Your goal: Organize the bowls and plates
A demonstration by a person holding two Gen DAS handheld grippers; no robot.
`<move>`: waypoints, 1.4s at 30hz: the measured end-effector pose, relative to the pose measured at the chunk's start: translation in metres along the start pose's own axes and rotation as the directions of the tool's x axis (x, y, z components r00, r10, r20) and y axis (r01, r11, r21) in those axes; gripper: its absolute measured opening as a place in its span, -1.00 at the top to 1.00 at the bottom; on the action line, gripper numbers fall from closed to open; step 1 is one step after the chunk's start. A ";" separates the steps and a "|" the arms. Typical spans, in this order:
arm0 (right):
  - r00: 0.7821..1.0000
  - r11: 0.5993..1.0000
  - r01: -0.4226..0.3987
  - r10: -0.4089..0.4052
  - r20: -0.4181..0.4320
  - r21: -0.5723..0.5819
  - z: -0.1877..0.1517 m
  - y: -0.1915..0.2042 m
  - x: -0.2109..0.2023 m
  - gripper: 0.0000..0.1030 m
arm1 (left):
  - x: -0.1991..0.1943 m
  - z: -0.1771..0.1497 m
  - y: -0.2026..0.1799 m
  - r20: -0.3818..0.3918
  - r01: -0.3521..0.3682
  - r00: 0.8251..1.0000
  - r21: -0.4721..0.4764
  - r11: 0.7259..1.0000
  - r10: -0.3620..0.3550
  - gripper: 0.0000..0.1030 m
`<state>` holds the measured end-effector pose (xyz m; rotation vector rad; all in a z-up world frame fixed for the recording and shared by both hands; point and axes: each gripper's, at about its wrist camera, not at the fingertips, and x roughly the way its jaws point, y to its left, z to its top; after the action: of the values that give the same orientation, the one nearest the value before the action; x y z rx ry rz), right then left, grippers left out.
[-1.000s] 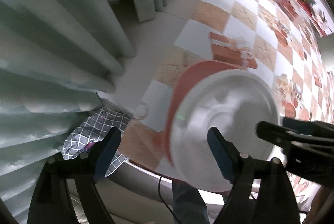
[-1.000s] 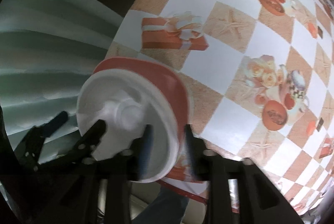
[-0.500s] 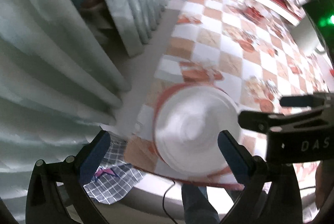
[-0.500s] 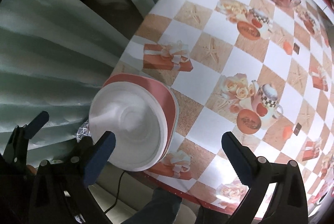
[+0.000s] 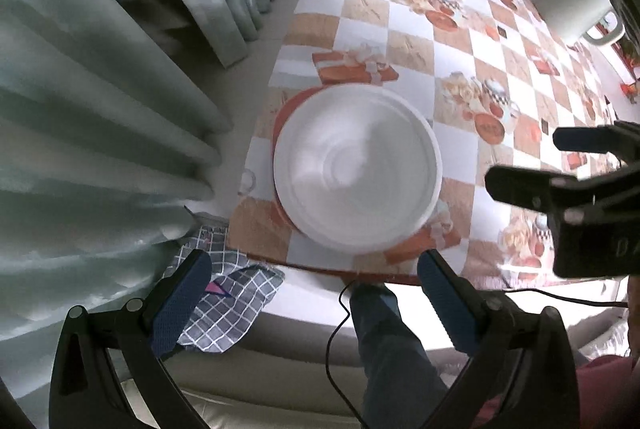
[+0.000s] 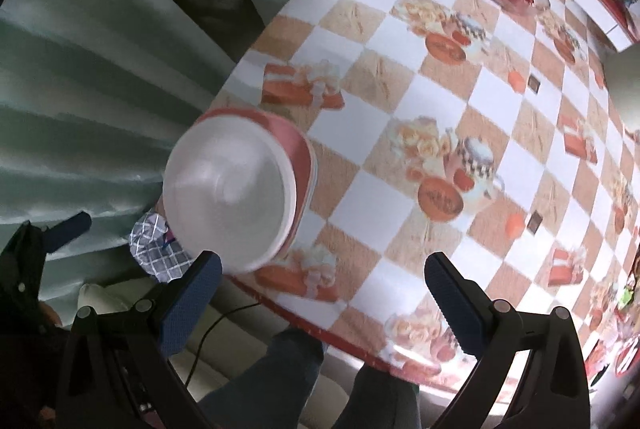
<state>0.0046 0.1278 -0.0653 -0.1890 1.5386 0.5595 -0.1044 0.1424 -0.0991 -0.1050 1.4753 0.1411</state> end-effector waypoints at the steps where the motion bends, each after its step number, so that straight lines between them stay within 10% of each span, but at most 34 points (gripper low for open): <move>1: 1.000 1.000 -0.004 0.004 -0.009 0.000 -0.003 0.000 0.001 -0.99 | -0.001 -0.001 0.000 -0.005 0.003 1.000 -0.005 1.000 -0.003 -0.99; 42: 0.999 1.000 0.010 -0.010 0.032 0.001 -0.005 0.009 -0.014 -0.99 | -0.020 0.012 -0.012 0.019 -0.032 0.999 0.034 0.999 0.031 -0.99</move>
<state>-0.0026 0.1301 -0.0502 -0.1856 1.5058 0.5518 -0.0923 0.1321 -0.0778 -0.0524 1.4607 0.1420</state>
